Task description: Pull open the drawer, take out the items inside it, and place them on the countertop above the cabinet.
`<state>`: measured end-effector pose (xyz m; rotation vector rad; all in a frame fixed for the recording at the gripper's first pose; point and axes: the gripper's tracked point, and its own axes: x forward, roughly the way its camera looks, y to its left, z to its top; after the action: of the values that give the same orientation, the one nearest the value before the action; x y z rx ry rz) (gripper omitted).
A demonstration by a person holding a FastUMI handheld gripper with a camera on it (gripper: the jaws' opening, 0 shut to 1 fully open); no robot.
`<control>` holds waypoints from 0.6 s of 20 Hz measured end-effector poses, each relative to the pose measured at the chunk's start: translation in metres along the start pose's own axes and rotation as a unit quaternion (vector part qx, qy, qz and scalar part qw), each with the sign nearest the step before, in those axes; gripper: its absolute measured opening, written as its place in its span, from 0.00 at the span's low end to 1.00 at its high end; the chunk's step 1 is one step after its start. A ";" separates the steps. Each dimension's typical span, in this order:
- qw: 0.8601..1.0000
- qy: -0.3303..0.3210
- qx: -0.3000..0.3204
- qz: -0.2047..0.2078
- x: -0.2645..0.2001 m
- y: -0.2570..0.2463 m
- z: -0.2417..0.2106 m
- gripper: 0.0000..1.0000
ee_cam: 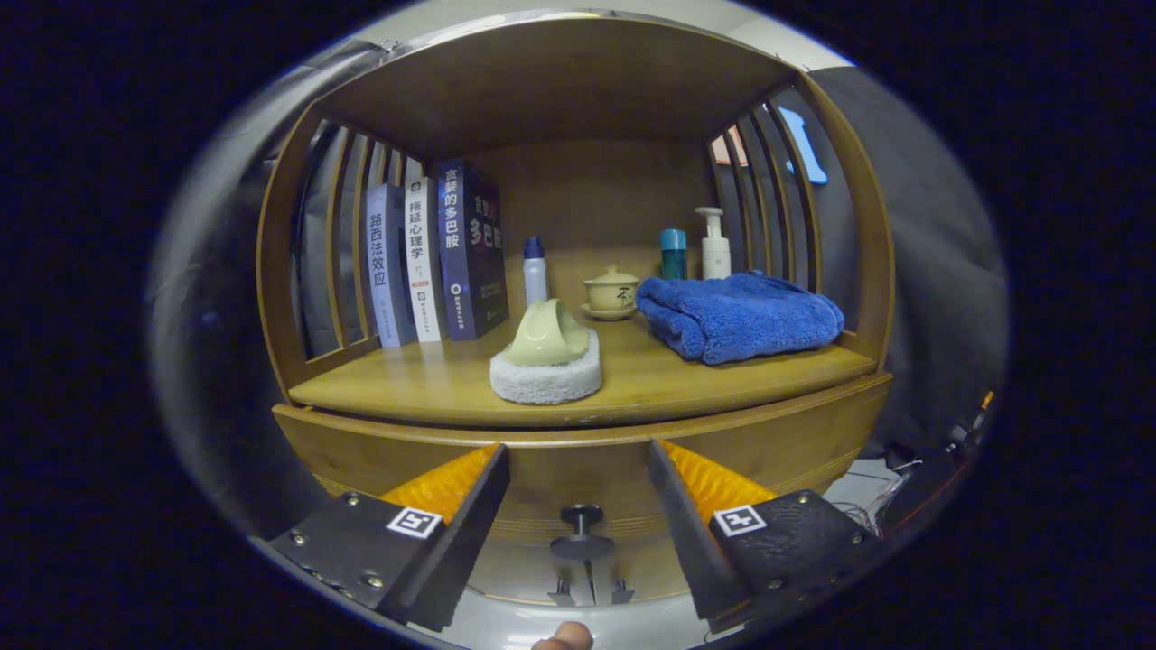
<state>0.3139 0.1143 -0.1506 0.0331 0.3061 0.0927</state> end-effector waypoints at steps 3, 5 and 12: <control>1.000 0.002 -0.004 -0.002 0.004 -0.004 0.001 0.94; 1.000 0.001 -0.004 -0.002 0.002 -0.005 0.000 0.94; 0.990 0.094 -0.099 0.019 -0.004 -0.004 -0.023 0.94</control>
<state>0.3037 0.1099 -0.1715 -0.1681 0.4840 0.1650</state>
